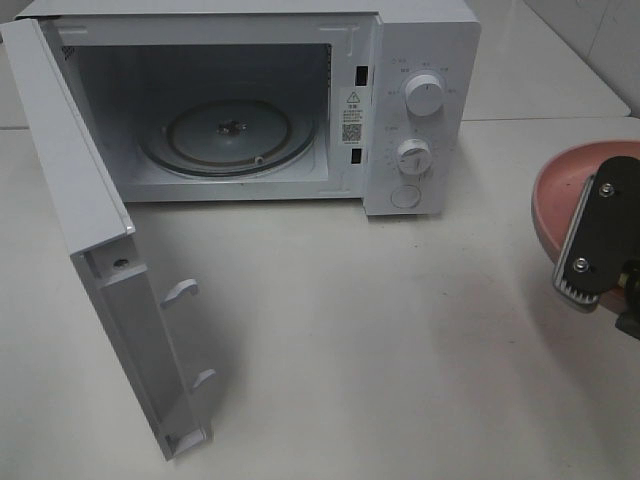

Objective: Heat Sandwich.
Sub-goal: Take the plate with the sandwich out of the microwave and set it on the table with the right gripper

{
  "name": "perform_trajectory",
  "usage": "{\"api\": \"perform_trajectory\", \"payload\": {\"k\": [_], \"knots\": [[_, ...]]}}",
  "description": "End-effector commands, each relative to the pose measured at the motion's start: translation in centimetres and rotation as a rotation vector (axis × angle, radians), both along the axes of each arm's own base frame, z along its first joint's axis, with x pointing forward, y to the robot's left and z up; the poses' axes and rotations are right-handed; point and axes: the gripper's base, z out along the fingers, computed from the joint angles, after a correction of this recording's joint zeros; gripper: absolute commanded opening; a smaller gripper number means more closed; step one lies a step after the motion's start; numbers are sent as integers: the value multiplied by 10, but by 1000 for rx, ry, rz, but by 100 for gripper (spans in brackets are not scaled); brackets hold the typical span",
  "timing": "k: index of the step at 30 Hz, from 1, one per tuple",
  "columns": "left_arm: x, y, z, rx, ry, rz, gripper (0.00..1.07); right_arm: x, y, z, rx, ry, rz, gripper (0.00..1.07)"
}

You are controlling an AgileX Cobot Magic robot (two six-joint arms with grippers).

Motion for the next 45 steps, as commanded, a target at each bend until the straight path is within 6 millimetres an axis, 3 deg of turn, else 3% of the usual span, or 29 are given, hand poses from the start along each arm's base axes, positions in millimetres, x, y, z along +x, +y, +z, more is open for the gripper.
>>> {"api": "perform_trajectory", "payload": {"k": [1, 14, 24, 36, 45], "knots": [[-3, 0, 0, -3, -25, 3, 98, 0, -3, 2, 30, -34, -108, 0], [-3, 0, 0, -3, -25, 3, 98, 1, -12, 4, 56, -107, -366, 0], [-3, 0, 0, -3, -25, 3, 98, 9, -8, 0, 46, -122, -395, 0], [-3, 0, 0, -3, -25, 3, 98, 47, 19, -11, 64, -158, -484, 0], [-3, 0, 0, -3, -25, 3, 98, 66, 20, -21, 76, -146, -532, 0]]}}
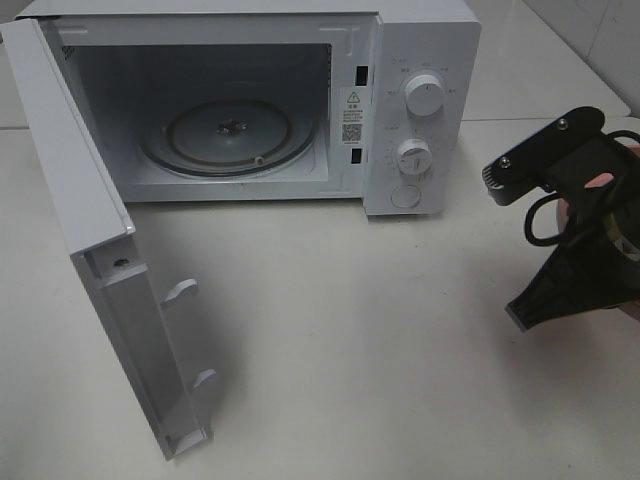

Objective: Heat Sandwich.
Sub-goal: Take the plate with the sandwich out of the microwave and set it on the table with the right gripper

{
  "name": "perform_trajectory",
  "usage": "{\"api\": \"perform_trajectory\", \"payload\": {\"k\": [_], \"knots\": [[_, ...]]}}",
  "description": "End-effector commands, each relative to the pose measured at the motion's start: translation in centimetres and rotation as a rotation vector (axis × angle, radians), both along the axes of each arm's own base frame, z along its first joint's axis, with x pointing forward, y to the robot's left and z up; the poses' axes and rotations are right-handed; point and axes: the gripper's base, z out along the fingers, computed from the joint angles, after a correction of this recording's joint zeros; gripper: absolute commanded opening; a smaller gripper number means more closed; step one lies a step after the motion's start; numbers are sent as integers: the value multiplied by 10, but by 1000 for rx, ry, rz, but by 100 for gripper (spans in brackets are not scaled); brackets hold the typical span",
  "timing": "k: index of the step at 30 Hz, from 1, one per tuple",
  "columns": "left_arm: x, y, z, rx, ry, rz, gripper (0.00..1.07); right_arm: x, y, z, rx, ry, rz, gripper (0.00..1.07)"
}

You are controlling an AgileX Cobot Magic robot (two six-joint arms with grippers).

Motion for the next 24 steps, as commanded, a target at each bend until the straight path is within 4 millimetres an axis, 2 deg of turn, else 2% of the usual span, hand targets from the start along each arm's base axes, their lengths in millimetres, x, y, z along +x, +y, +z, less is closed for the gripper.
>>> {"api": "perform_trajectory", "payload": {"k": [1, 11, 20, 24], "knots": [[-3, 0, 0, -3, -25, 3, 98, 8, -5, 1, -21, -21, -12, 0], [-3, 0, 0, -3, -25, 3, 98, 24, -29, -5, -11, -20, -104, 0], [-3, 0, 0, -3, -25, 3, 98, 39, -44, -25, 1, 24, -167, 0], [-3, 0, 0, -3, -25, 3, 98, 48, -51, -40, 9, 49, -181, 1]]}}
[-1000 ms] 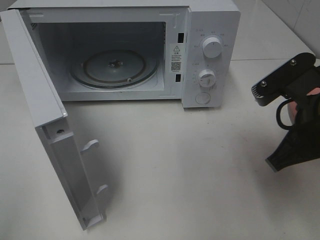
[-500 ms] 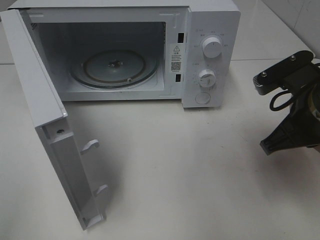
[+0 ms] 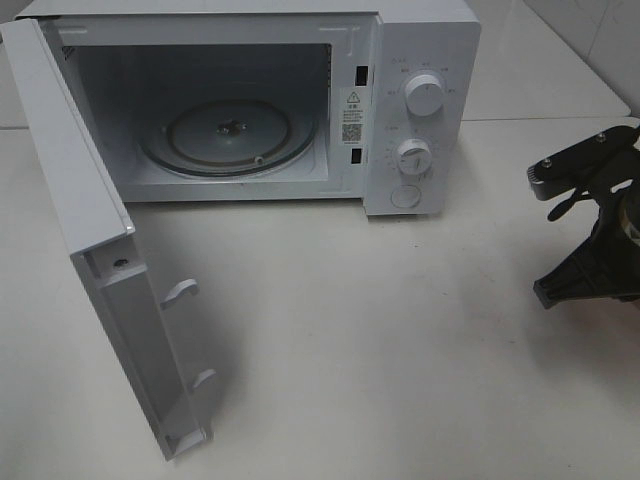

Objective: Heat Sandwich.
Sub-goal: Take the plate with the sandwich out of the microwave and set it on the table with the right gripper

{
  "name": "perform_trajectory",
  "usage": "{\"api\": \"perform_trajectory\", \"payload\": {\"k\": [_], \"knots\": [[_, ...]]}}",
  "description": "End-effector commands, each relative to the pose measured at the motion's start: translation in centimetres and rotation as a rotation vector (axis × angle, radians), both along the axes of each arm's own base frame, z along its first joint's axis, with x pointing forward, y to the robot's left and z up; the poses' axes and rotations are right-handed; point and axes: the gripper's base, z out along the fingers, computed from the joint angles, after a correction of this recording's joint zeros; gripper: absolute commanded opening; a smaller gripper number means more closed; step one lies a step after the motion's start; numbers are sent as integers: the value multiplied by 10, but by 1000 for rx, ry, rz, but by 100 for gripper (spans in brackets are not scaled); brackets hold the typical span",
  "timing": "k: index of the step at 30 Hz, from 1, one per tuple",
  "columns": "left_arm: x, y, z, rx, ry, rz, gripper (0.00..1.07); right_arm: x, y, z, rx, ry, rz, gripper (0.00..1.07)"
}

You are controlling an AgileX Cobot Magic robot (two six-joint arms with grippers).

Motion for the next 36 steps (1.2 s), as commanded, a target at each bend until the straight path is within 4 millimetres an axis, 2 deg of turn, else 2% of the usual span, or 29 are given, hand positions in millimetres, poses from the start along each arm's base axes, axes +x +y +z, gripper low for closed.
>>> {"api": "perform_trajectory", "payload": {"k": [1, 11, 22, 29, 36], "knots": [[-3, 0, 0, -3, -25, 3, 98, 7, -4, -4, -16, -5, 8, 1], [-3, 0, 0, -3, -25, 3, 98, 21, -13, -37, 26, 12, -56, 1], [-3, 0, 0, -3, -25, 3, 98, 24, -12, -67, 17, 73, -80, 4], [-3, 0, 0, -3, -25, 3, 98, 24, -12, -66, 17, 69, -81, 9], [-3, 0, 0, -3, -25, 3, 98, 24, -12, -66, 15, 72, -88, 25]]}}
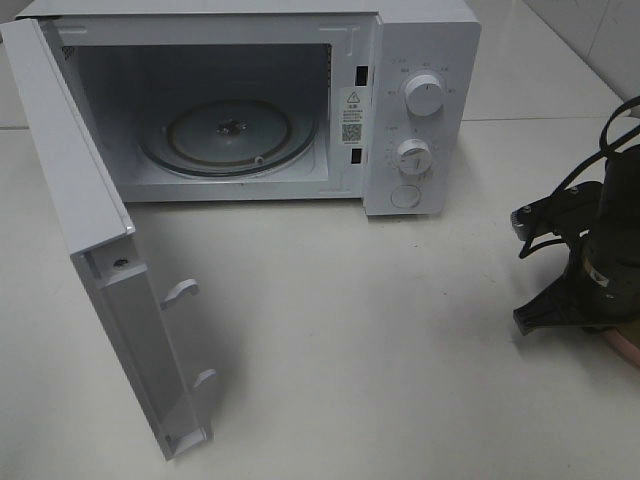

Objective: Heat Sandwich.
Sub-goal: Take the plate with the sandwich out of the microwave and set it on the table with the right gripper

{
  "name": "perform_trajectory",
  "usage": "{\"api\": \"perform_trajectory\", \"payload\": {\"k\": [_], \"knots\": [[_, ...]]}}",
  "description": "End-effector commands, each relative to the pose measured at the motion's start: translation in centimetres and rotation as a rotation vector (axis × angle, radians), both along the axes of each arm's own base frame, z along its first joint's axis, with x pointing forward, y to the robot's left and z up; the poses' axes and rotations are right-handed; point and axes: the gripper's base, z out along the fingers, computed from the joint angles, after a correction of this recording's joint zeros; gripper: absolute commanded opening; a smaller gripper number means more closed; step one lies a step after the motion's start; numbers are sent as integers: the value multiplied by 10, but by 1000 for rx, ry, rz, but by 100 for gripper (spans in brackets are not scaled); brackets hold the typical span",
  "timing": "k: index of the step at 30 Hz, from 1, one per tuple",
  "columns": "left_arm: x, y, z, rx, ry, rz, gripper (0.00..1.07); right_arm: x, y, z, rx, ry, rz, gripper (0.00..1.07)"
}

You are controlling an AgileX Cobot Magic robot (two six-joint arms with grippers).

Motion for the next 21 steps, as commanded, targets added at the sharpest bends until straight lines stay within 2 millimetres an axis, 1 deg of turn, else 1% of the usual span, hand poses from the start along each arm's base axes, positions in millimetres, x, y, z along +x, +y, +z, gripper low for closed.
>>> {"api": "perform_trajectory", "payload": {"k": [1, 2, 3, 5, 6, 9, 11, 12, 14, 15, 16, 18, 19, 21], "knots": [[-3, 0, 0, -3, -25, 3, 98, 0, -2, -1, -5, 3, -20, 28], [-3, 0, 0, -3, -25, 3, 98, 0, -1, -1, -4, 4, -22, 35], [-3, 0, 0, -3, -25, 3, 98, 0, -1, -1, -4, 4, -22, 35], [-3, 0, 0, -3, -25, 3, 98, 0, -1, 0, -2, 1, -21, 40], [-3, 0, 0, -3, -25, 3, 98, 0, -1, 4, 5, -12, -27, 44], [-3, 0, 0, -3, -25, 3, 98, 0, -1, 9, 15, -28, -31, 47], [-3, 0, 0, -3, -25, 3, 98, 0, 0, 19, 33, -60, -38, 51], [-3, 0, 0, -3, -25, 3, 98, 0, 0, 19, 33, -60, -38, 51], [-3, 0, 0, -3, -25, 3, 98, -2, 1, 26, 54, -70, -40, 54], [-3, 0, 0, -3, -25, 3, 98, -4, 2, 31, 71, -61, -19, 59], [-3, 0, 0, -3, -25, 3, 98, -4, 2, 31, 71, -61, -19, 59], [-3, 0, 0, -3, -25, 3, 98, -7, 4, 36, 89, -44, 13, 64], [-3, 0, 0, -3, -25, 3, 98, -9, 6, 41, 112, -37, 33, 69], [-3, 0, 0, -3, -25, 3, 98, -11, 7, 45, 128, -39, 35, 71]]}}
